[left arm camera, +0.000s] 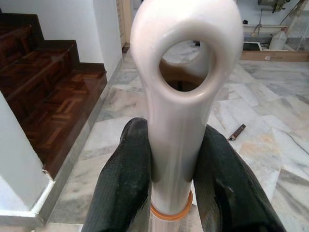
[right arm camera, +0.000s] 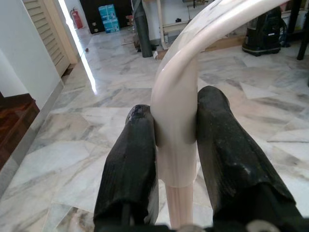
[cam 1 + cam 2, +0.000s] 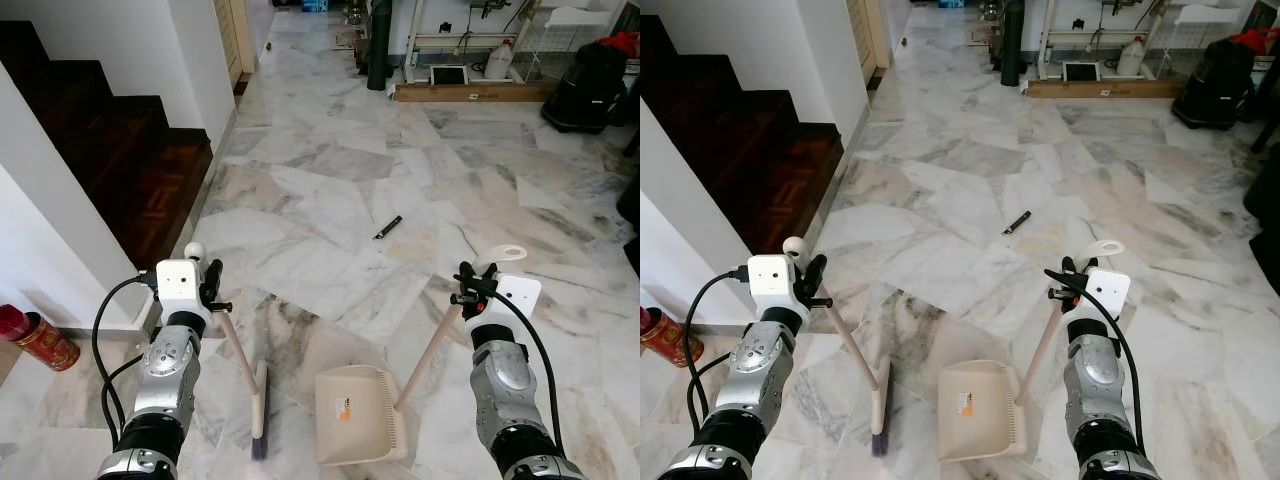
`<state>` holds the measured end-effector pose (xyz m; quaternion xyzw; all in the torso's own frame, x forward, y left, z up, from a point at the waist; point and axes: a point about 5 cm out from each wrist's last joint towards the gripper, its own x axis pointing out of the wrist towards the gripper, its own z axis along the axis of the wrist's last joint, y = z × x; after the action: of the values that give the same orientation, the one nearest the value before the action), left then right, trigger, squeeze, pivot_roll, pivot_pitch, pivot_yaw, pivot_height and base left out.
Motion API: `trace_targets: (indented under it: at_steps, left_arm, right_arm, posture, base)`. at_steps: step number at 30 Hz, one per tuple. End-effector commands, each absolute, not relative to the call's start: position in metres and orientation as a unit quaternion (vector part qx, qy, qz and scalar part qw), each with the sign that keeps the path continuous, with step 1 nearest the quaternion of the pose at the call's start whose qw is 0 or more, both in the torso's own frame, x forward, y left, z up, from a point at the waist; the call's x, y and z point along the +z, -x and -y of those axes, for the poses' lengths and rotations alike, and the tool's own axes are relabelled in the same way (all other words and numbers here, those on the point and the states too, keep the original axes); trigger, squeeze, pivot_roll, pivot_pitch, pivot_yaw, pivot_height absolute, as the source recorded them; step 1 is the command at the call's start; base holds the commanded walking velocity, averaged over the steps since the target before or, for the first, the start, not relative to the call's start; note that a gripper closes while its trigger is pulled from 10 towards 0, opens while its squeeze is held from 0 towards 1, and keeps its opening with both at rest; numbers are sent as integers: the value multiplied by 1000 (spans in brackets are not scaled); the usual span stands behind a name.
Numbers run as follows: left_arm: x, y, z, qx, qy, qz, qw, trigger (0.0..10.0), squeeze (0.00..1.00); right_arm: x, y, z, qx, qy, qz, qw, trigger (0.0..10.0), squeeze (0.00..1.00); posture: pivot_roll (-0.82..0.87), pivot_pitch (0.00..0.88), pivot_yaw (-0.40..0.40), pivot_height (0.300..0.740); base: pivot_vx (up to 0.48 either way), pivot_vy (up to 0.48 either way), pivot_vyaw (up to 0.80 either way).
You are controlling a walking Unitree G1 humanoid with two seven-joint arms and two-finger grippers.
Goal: Sweep floor
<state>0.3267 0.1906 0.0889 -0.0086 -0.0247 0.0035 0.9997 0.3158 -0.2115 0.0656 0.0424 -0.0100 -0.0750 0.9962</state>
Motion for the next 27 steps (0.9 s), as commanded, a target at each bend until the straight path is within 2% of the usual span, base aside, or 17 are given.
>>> trace_targets:
  at_steps: [1, 14, 15, 16, 17, 20, 27]
  left_arm:
    - [99, -331, -190, 1, 5, 45, 999, 10000, 0]
    - [99, -331, -190, 1, 5, 45, 999, 10000, 0]
    - [99, -331, -190, 1, 5, 45, 999, 10000, 0]
    - [99, -331, -190, 1, 5, 45, 999, 10000, 0]
    - [102, -332, -190, 0, 10, 53, 999, 10000, 0]
    - [107, -333, -191, -2, 18, 65, 998, 10000, 0]
    - [106, -332, -191, -1, 18, 64, 998, 10000, 0]
  right_arm:
    - [74, -320, 210, -74, -46, 27, 996, 10000, 0]
    - [74, -320, 210, -74, -46, 27, 996, 10000, 0]
    - [73, -321, 210, -76, -48, 22, 996, 10000, 0]
    - [73, -321, 210, -76, -48, 22, 996, 10000, 0]
    - [79, -323, 209, -68, -51, 39, 996, 10000, 0]
    - [88, -325, 207, -56, -52, 68, 995, 10000, 0]
    - [88, -325, 207, -56, -51, 67, 995, 10000, 0]
  posture:
    - [31, 20, 51, 740]
    - [31, 20, 51, 740]
    - [0, 0, 0, 740]
    - [0, 0, 0, 740]
    - [31, 17, 57, 740]
    - [31, 19, 56, 740]
    - [32, 22, 54, 740]
  base:
    - [0, 0, 0]
    - [0, 0, 0]
    - [0, 0, 0]
    - [0, 0, 0]
    - [0, 0, 0]
    - [0, 0, 0]
    - [0, 0, 0]
